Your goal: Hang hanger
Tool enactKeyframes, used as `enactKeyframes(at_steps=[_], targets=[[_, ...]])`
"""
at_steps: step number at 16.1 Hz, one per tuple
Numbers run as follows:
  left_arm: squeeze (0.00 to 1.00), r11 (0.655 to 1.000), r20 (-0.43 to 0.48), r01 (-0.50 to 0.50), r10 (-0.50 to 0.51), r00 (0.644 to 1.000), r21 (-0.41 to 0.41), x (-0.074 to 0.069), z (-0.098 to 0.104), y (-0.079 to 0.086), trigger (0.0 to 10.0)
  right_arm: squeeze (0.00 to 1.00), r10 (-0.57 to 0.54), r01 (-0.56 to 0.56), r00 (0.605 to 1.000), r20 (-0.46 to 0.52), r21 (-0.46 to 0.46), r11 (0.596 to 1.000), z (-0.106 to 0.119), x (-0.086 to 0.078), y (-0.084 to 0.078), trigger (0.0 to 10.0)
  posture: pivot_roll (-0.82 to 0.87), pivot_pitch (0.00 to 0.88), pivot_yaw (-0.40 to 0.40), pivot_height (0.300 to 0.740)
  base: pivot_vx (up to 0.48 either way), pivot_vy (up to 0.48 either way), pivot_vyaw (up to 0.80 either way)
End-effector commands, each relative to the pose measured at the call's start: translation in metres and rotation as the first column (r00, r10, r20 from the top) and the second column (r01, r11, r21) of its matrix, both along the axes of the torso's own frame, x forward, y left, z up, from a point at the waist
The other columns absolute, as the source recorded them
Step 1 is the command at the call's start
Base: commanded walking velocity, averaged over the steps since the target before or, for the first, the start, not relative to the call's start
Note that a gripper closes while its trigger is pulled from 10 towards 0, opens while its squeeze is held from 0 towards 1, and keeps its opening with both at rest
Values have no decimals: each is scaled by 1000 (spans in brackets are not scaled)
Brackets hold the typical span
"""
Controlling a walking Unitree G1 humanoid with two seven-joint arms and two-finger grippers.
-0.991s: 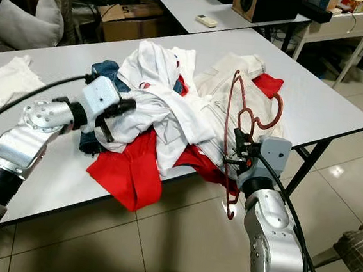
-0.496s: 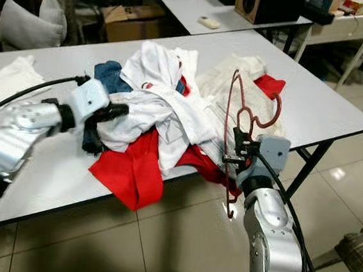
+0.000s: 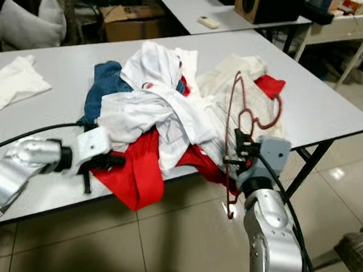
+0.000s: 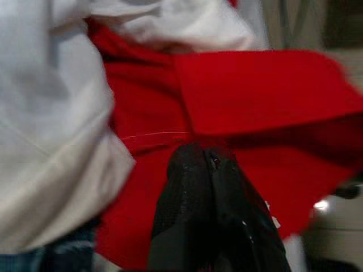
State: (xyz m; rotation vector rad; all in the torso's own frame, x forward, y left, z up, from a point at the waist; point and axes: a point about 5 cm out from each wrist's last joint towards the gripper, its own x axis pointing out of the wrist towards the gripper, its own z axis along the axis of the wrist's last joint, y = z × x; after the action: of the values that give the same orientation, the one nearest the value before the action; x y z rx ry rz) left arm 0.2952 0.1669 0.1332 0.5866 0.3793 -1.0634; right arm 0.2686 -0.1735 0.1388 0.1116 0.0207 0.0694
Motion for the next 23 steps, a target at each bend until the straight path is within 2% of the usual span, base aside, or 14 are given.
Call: enactKeyframes(at_steps=[1,3,5,6,7,9,10,12,14,18,19,21,22,23], targets=[[0,999,-6,19,-19,1000,-31,-3,10,1,10000,0,5,-5,1000,2,0,1000,1,0,1,10000,-196,0,58,719,0,0,0],[0,981,145,-36,65,987,-188,14,39,-5,10000,0,10,-10,1000,1,2,1000,1,0,2,10000,-192,0,57,719,0,0,0],[0,956,228,-112,176,958,-270,29,52,-8,10000,0,14,-14,1000,0,3,1000,0,0,4,10000,-188,0,57,719,0,0,0],[0,949,244,-155,225,943,-276,35,52,-9,10000,0,17,-17,1000,0,4,1000,0,0,5,10000,-191,0,61,719,0,0,0],[0,954,261,-219,268,927,-204,42,40,-8,10000,0,15,-15,1000,3,4,1000,1,0,5,10000,-194,0,62,719,0,0,0],[0,968,254,-220,245,936,-124,42,25,-8,10000,0,8,-8,1000,2,5,1000,1,-1,4,10000,-201,0,70,719,0,0,0],[0,982,214,-187,190,958,-32,36,-2,-9,10000,0,1,-1,1000,0,4,1000,0,-4,2,10000,-209,0,77,719,0,0,0],[0,992,129,-122,124,984,-23,24,-13,-10,10000,0,-8,8,1000,-1,4,1000,0,-5,1,10000,-209,0,77,719,0,0,0],[0,996,59,-67,71,996,-60,11,-14,-8,10000,0,-7,7,1000,-5,6,1000,-1,-6,2,10000,-201,0,75,719,0,0,0],[0,991,27,-2,6,1000,-137,-3,1,0,10000,0,10,-10,1000,-3,9,1000,-1,-2,5,10000,-187,0,64,719,0,0,0],[0,968,68,-66,85,994,-241,7,18,0,10000,0,12,-12,1000,-2,9,1000,0,-1,5,10000,-187,0,64,719,0,0,0],[0,925,87,-209,248,965,-317,26,31,5,10000,0,13,-13,1000,-1,8,1000,0,-1,5,10000,-187,0,60,719,0,0,0],[1000,822,69,-385,452,889,-420,48,43,13,10000,0,12,-12,1000,-1,6,1000,0,-1,4,10000,-190,0,62,719,0,0,0],[1000,781,54,-434,508,860,-448,54,46,16,10000,0,10,-10,1000,0,5,1000,1,-1,4,10000,-192,0,63,719,0,0,0]])
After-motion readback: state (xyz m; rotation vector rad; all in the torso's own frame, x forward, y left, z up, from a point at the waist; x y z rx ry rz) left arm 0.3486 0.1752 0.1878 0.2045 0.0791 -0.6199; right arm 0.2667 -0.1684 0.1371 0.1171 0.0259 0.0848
